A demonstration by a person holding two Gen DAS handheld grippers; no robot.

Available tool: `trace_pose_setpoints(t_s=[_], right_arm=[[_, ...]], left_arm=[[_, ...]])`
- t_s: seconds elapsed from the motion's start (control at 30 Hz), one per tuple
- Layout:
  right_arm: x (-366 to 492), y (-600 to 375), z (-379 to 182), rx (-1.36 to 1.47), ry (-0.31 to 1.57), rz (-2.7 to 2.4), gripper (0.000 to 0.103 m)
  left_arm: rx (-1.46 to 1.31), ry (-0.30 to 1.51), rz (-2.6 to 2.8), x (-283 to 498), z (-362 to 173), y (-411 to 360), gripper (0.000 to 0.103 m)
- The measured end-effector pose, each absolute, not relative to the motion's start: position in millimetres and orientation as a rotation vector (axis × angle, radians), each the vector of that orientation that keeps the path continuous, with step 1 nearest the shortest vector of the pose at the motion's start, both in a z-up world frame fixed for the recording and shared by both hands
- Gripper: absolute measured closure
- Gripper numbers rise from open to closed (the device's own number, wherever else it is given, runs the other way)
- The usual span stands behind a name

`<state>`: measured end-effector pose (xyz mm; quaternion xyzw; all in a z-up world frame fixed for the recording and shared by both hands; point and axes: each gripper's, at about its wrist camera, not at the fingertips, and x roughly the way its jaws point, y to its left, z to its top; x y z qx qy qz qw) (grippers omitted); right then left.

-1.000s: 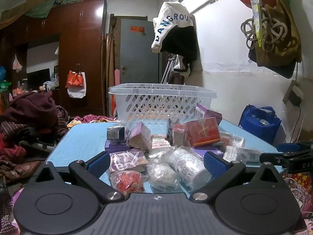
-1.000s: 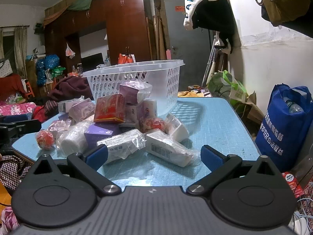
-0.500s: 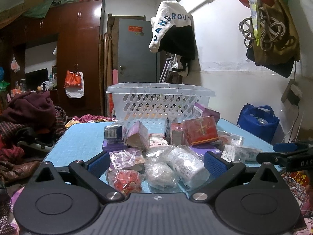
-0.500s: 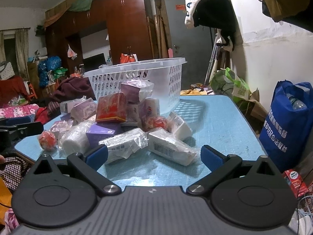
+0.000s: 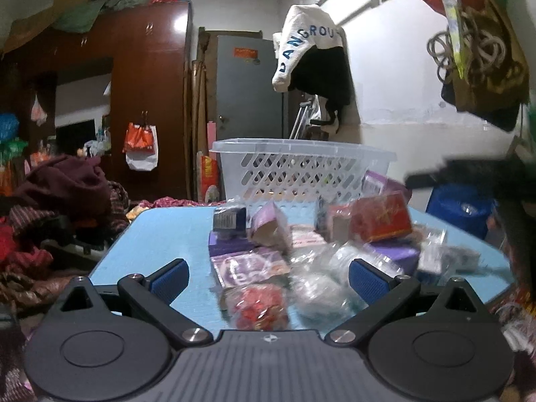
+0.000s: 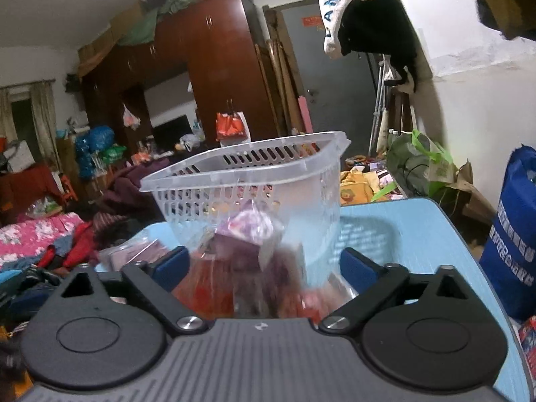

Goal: Organize objects
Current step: 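Grasp the red mesh candy bag with left tool while right grasps purple wrapped box, then carry both items over the white basket and open both tools to drop them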

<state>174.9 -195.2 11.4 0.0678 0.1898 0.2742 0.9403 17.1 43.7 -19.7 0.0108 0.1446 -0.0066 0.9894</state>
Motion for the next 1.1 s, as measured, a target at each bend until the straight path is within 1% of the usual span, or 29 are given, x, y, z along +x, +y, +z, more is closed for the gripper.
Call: trace_pose_setpoints(t_s=[0.1, 0.27, 0.37, 0.4, 0.43, 0.47, 0.5, 0.53, 0.57, 0.6, 0.63, 0.97, 1.1], right_arm=[[184.0, -186.6, 13.4, 0.141, 0.399, 0.567, 0.017], [184.5, -179.1, 13.0, 0.120, 0.425, 0.574, 0.020], [189.6, -176.0, 11.8, 0.117, 0.451, 0.576, 0.032], [191.1, -176.4, 11.4, 0.123, 0.453, 0.582, 0.039], [193.1, -176.7, 11.7, 0.127, 0.461, 0.587, 0.045], [195.2, -176.5, 10.9, 0.127, 0.474, 0.592, 0.047], [196.0, -177.3, 9.8, 0.133, 0.483, 0.599, 0.047], [196.6, -180.3, 10.1, 0.146, 0.479, 0.603, 0.048], [195.7, -184.2, 11.3, 0.156, 0.476, 0.601, 0.049], [193.5, -186.6, 12.8, 0.159, 0.467, 0.605, 0.049], [189.5, -189.8, 14.2, 0.156, 0.455, 0.604, 0.049], [169.9, -210.7, 33.9, 0.122, 0.364, 0.581, 0.049], [166.3, -225.9, 42.1, 0.137, 0.332, 0.561, 0.049]], left_arm=[[0.046, 0.296, -0.033, 18.8, -29.3, 47.1, 0.000], [0.054, 0.312, -0.057, 25.0, -40.8, 48.0, 0.001], [0.056, 0.309, -0.061, 27.0, -45.2, 52.2, 0.005], [0.056, 0.309, -0.059, 28.4, -46.5, 53.7, 0.007], [0.058, 0.313, -0.056, 30.4, -47.8, 54.7, 0.015], [0.061, 0.320, -0.057, 32.2, -49.3, 55.2, 0.027], [0.061, 0.331, -0.065, 34.3, -51.2, 55.9, 0.033], [0.055, 0.342, -0.077, 35.6, -53.1, 57.7, 0.043], [0.050, 0.341, -0.084, 35.3, -54.5, 58.8, 0.051], [0.049, 0.334, -0.086, 34.1, -55.1, 59.8, 0.053], [0.051, 0.330, -0.089, 33.1, -55.2, 60.5, 0.054], [0.061, 0.266, -0.103, 17.9, -47.1, 67.9, 0.054], [0.019, 0.240, -0.114, 18.5, -27.3, 78.8, 0.054]])
